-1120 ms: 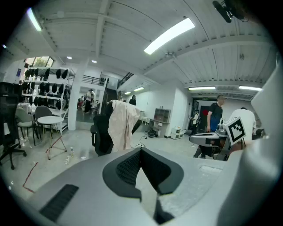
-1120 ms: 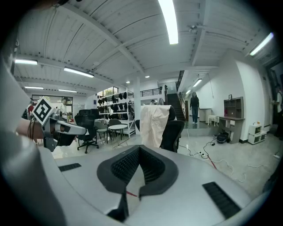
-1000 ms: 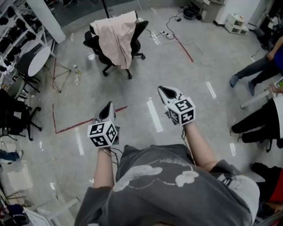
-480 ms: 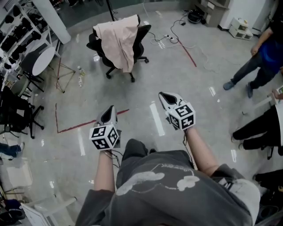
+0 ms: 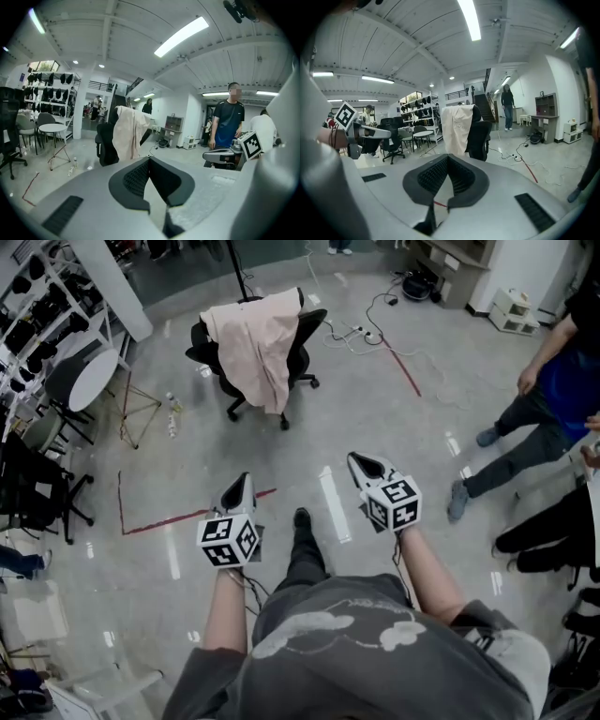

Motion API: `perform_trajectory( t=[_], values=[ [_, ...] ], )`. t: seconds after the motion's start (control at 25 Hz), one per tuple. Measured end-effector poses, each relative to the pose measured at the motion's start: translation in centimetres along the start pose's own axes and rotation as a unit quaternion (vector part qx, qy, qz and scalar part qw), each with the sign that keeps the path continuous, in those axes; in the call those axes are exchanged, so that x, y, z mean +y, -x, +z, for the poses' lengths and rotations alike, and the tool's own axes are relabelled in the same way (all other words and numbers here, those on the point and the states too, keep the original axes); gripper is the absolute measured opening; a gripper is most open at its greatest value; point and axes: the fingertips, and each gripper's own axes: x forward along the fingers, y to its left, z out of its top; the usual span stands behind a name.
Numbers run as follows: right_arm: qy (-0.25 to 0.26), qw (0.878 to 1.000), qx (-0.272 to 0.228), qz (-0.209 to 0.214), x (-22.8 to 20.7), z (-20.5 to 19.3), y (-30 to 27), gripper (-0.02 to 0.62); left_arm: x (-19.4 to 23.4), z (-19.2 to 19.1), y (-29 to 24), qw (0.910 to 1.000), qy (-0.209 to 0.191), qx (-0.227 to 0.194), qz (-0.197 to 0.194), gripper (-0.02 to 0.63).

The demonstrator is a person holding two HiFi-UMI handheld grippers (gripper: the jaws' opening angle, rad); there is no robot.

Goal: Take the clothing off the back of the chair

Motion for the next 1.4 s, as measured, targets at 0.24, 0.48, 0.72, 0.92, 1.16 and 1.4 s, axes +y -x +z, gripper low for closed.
perform_trajectory(
  t=[0.24, 0.48, 0.72, 0.92, 1.16, 1.4],
  values=[
    [0.002, 1.0, 0.002, -0.007, -2.8, 2.3, -5.4, -0.008, 2.7, 2.6, -5.8, 1.0, 0.0, -0.007, -0.005, 0.0],
    [0.0, 1.0, 0.002, -0.017, -5.3, 5.9, -11.7, -0.008, 6.7, 6.5, -12.6, 0.9998, 0.01, -0.01, -0.012, 0.0],
    [-0.009, 0.999, 0.013, -0.034, -8.1, 9.1, -16.9, -0.008, 9.5, 10.4, -18.3, 0.9992, 0.021, -0.008, -0.033, 0.0],
    [-0.014, 0.999, 0.011, -0.05, -10.6, 11.0, -21.1, -0.008, 11.8, 12.6, -23.1, 0.9991, 0.02, -0.007, -0.038, 0.0],
    [-0.031, 0.998, 0.007, -0.062, -13.2, 12.5, -24.9, -0.008, 11.7, 13.1, -27.7, 0.9973, 0.01, 0.014, -0.071, 0.058],
    [-0.039, 0.998, 0.019, -0.055, -14.2, 12.1, -27.5, -0.008, 10.7, 13.6, -30.4, 0.9957, 0.014, 0.007, -0.092, 0.38]
  ],
)
